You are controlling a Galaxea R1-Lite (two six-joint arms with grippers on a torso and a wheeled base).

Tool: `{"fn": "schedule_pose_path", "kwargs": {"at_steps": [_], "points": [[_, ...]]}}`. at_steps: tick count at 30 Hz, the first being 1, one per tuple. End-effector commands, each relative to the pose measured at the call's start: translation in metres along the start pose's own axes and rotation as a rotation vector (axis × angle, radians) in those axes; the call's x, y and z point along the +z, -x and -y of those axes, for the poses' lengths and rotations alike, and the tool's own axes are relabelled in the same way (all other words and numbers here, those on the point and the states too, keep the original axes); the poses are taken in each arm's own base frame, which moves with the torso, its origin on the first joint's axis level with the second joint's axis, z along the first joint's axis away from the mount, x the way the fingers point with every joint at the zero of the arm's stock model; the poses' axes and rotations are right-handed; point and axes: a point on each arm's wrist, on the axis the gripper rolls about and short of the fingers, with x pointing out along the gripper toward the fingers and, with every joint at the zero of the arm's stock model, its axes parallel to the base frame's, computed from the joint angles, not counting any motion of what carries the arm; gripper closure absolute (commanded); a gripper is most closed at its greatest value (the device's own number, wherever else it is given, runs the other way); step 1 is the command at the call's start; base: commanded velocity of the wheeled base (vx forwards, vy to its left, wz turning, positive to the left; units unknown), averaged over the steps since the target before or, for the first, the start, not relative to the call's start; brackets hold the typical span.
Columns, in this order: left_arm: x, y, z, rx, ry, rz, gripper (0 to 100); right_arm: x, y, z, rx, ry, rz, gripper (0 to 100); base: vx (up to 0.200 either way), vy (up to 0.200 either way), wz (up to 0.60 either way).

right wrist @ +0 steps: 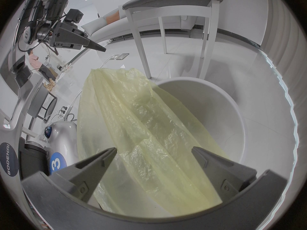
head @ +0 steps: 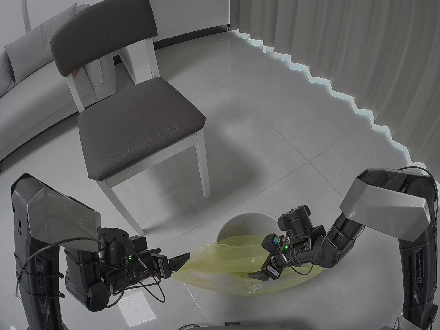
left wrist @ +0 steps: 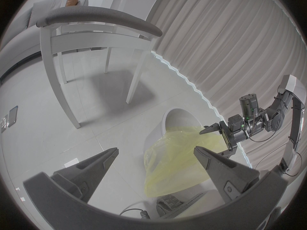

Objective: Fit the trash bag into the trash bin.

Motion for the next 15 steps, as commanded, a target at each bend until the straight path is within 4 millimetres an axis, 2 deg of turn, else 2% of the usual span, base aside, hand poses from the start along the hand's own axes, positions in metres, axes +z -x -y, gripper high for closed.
{"fn": "schedule_pose_path", "kwargs": {"at_steps": [1,12,15], "points": [[0.002,0.000,0.000,-0.003,-0.004,0.019,0,0.002,-0.003,0.002,0.000,0.006,-0.001,100,0.000,0.000,0.00],[0.003,0.000,0.000,0.004,-0.004,0.025,0,0.015,0.000,0.020,-0.043,-0.013,0.051,100,0.000,0.000,0.00],[0.005,0.001,0.001,0.003,-0.006,0.032,0,0.030,0.004,0.036,-0.082,-0.020,0.102,100,0.000,0.000,0.00]]}}
